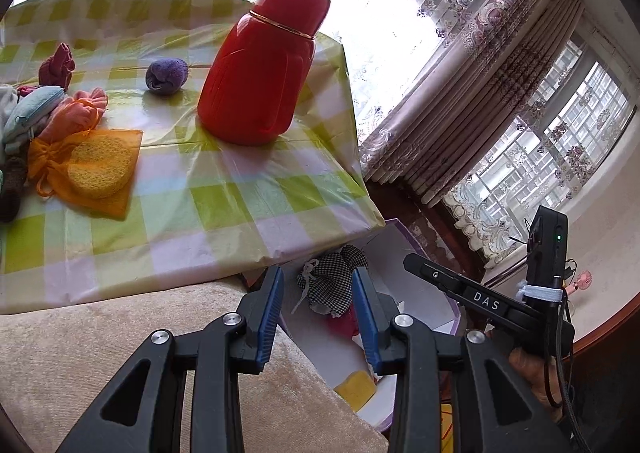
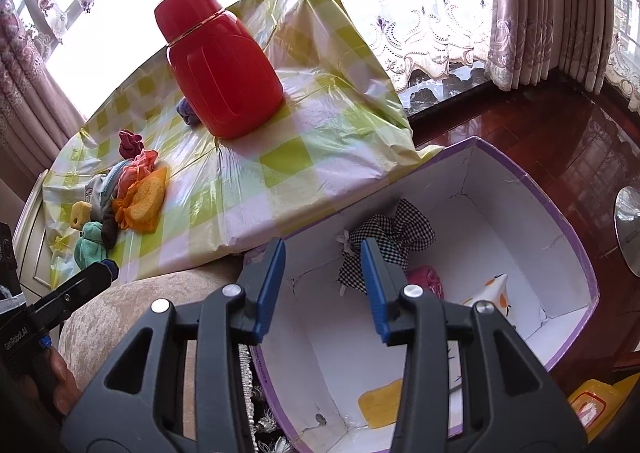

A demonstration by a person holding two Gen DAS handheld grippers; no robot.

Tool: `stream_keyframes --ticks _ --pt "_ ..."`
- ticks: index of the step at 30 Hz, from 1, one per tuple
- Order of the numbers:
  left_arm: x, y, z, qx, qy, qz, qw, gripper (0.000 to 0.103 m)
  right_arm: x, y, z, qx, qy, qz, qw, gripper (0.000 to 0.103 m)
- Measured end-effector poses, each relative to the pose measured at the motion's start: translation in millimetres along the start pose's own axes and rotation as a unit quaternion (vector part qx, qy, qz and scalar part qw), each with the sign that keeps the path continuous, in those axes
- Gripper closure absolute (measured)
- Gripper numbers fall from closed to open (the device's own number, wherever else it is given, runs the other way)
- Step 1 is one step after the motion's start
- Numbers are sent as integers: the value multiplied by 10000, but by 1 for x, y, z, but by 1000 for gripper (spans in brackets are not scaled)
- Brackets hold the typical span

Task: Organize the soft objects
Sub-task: 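Move both open tools back over the pile on the bed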

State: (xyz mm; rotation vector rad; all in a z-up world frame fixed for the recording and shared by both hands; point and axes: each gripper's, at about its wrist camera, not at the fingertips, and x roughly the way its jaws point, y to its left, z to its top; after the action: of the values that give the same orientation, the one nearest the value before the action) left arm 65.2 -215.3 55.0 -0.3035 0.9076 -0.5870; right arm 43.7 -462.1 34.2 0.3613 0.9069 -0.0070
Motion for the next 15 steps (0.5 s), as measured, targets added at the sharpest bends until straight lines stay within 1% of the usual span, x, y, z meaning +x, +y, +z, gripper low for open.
stream_keyframes --ticks 5,7,10,12,14,15 --pt "-20 32 1 -382 -255 199 9987 65 7 25 -2 -318 132 64 9994 60" --pt "-30 47 1 -579 -370 288 9972 62 11 37 -3 -420 193 123 9989 60" --pt "-43 70 0 -842 -518 470 9940 61 18 53 -5 -546 282 235 9978 59" --pt "-53 85 -1 -1019 -627 590 9911 61 22 65 -5 -659 319 277 9969 54" --pt "-62 99 -2 -1151 -731 734 9879 61 26 76 -6 -772 347 313 9959 45" --pt "-67 107 -3 -1217 -784 807 9862 61 28 82 -6 -820 367 337 9954 44"
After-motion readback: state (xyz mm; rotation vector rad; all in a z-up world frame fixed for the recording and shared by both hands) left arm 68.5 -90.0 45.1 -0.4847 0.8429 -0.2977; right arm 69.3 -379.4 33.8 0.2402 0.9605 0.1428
